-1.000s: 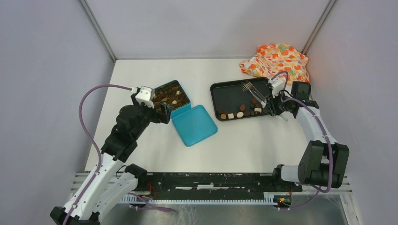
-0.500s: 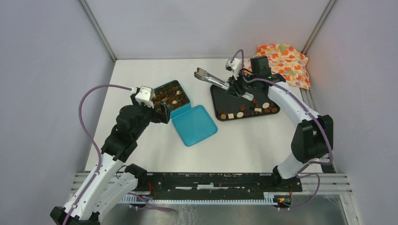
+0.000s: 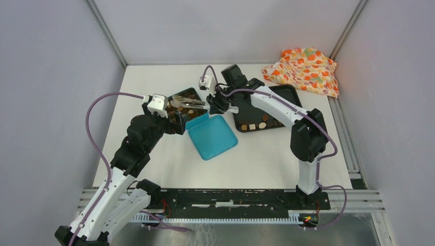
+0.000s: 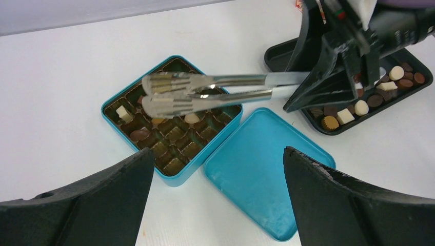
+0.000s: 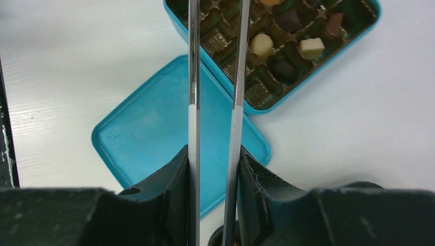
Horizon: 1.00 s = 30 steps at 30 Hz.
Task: Pack the chocolate
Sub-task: Place the fake chocolate in the packing box.
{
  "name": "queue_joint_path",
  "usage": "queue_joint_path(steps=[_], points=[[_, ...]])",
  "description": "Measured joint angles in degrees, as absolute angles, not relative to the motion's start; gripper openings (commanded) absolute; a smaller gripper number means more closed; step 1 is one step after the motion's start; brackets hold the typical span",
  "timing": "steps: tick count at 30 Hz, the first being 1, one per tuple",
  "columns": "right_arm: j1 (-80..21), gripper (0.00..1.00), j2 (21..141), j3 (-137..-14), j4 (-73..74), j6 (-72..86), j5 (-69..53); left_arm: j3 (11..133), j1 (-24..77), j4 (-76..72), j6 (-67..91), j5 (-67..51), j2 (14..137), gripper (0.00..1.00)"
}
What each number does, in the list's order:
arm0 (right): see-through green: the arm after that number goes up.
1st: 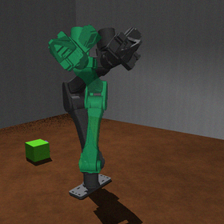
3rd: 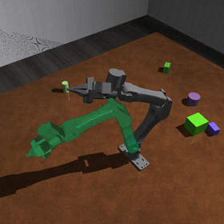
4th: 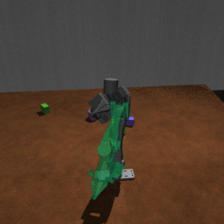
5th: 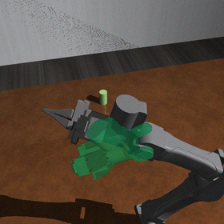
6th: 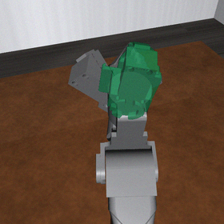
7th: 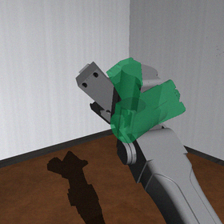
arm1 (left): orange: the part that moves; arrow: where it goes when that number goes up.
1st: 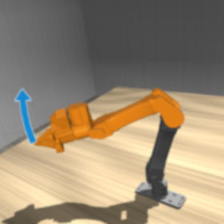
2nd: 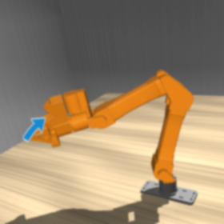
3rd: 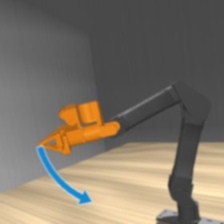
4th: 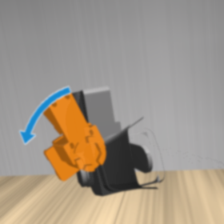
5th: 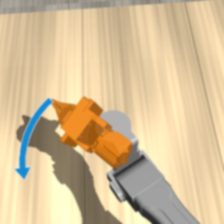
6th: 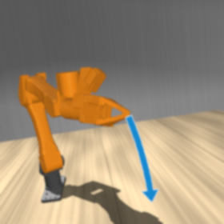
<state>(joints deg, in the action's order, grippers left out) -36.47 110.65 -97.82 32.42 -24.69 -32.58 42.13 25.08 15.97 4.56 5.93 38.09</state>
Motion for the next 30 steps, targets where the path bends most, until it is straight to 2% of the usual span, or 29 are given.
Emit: queue_joint_path(steps=[6,17,24,30], points=[[-40.1,0.15,113.6,-99.0,34.1,-24.7,-31.2,42.1,25.1,16.0,4.6,5.9,38.1,1.0],[-39.2,0.15,113.2,-98.0,34.2,-24.7,-27.9,42.1,25.1,15.9,4.6,8.0,38.2,0.98],[-32.8,0.15,104.8,-86.7,32.2,-24.1,-27.9,42.1,20.2,15.7,7.7,8.4,43.0,0.93],[-25.6,0.15,94.5,-75.0,29.0,-23.6,-28.7,43.2,13.0,15.3,15.7,3.7,53.6,0.92]])
